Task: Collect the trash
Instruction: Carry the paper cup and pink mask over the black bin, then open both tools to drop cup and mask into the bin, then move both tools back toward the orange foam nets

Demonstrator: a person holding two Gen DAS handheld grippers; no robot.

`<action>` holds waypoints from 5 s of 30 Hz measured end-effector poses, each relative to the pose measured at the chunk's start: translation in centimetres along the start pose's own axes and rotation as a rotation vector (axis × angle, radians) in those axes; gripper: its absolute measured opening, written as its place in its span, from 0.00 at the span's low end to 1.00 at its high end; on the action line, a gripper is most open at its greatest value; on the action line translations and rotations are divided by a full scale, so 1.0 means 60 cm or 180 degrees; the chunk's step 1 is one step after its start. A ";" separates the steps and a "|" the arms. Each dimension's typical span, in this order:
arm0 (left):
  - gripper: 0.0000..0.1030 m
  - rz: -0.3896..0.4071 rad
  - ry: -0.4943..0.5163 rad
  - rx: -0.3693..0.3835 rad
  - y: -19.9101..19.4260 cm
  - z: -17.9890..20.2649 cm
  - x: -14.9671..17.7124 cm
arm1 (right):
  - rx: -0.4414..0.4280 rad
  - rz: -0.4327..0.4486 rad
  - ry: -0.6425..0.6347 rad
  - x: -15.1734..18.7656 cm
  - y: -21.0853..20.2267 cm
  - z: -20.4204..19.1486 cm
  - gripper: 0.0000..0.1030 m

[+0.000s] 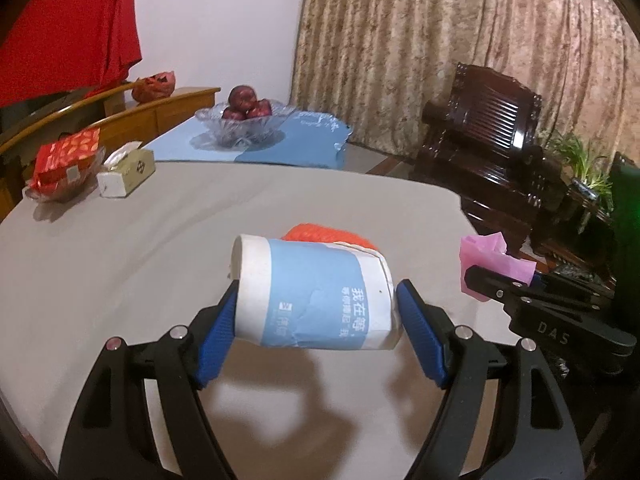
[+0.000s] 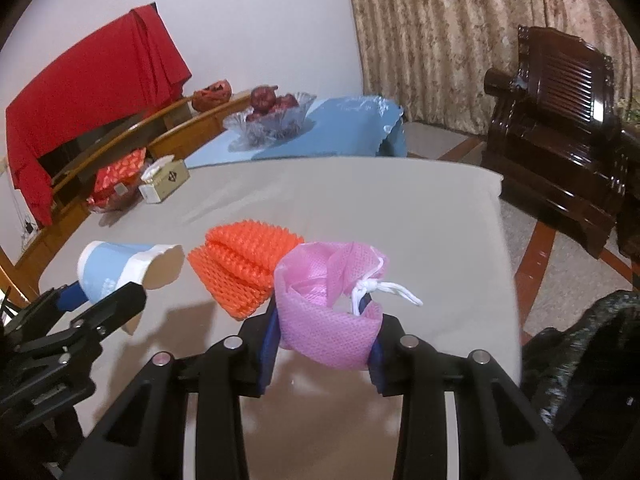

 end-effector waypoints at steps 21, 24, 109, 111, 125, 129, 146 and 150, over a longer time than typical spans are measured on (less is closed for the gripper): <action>0.72 0.0194 0.0180 0.0407 -0.074 0.131 -0.030 | 0.0195 0.0464 0.0096 -0.031 -0.172 0.062 0.36; 0.72 0.0200 0.0184 0.0464 -0.079 0.147 -0.029 | 0.0260 0.0487 0.0096 -0.028 -0.191 0.074 0.36; 0.86 -0.0348 0.0685 0.1795 -0.020 0.557 0.122 | 0.1506 0.0105 0.0562 0.184 -0.377 0.445 0.93; 0.86 -0.0301 0.0659 0.1753 -0.021 0.541 0.113 | 0.1504 0.0137 0.0562 0.182 -0.383 0.442 0.93; 0.89 0.0303 0.0423 0.1165 -0.094 0.344 -0.007 | 0.1137 0.0653 0.0366 0.063 -0.396 0.306 0.94; 0.89 0.0364 0.0403 0.0880 -0.096 0.265 -0.023 | 0.0997 0.0635 0.0304 0.044 -0.351 0.262 0.94; 0.89 0.0287 0.0319 0.0105 -0.053 0.013 -0.042 | 0.0491 0.0547 0.0027 -0.001 -0.153 0.083 0.94; 0.89 0.0219 0.0262 0.0014 -0.023 -0.019 -0.031 | 0.0450 0.0460 -0.0004 0.000 -0.102 0.062 0.94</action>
Point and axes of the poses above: each gripper's, at about its wrist camera, not at the fingertips, and y roughly the way its jaws point, z to its right, x to its underside, the point moved 6 cm from there along y, roughly the way its jaws point, and after that the axes turned 9 degrees about z, right-handed, at the moved point
